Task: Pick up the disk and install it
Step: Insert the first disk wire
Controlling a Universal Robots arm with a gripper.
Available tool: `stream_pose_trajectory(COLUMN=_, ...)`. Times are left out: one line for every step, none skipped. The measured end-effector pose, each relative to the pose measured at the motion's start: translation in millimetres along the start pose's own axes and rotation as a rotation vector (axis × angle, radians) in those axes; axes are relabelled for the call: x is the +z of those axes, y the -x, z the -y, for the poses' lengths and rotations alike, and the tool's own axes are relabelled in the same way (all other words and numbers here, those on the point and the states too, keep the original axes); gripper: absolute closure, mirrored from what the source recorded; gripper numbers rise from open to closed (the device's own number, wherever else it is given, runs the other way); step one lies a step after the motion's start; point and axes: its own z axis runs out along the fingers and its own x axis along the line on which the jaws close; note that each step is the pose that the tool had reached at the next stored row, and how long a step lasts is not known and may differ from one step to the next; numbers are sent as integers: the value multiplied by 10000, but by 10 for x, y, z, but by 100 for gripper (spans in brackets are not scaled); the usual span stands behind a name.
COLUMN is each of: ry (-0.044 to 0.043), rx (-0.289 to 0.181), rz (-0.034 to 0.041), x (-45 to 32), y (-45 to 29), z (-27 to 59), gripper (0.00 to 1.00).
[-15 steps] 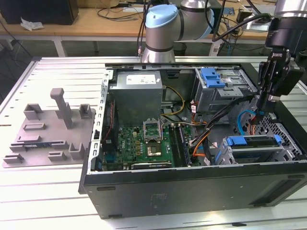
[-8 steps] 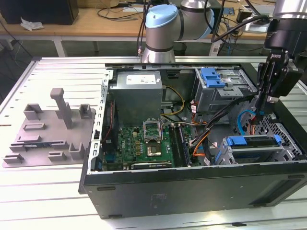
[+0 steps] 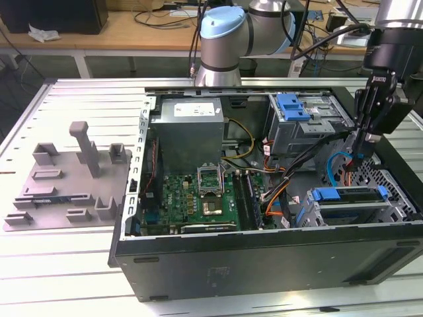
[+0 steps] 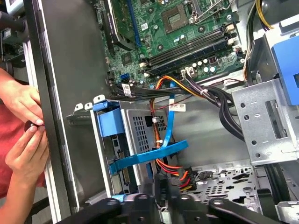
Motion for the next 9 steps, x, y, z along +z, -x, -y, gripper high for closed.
stream_pose_trajectory(ry=1, rx=0, rz=2, x=1, y=1, z=0, gripper=79)
stream_pose_trajectory(ry=1, rx=-1, rz=4, x=3, y=2, z=0, gripper=83)
stream_pose_trajectory(ry=1, rx=-2, rz=8, x=5, y=3, z=1, gripper=83)
stream_pose_trajectory(ry=2, rx=-2, rz=11, x=6, y=3, z=1, gripper=83)
stream_pose_trajectory(ry=3, rx=-2, rz=13, x=7, y=4, z=1, gripper=83)
stream_pose_trajectory(ry=3, rx=-2, rz=13, x=7, y=4, z=1, gripper=83)
stream_pose_trajectory(ry=3, rx=-2, rz=13, x=7, y=4, z=1, gripper=83)
stream_pose_trajectory(ry=2, rx=-2, rz=12, x=7, y=4, z=1, gripper=83)
stream_pose_trajectory(ry=3, rx=-2, rz=13, x=7, y=4, z=1, gripper=83)
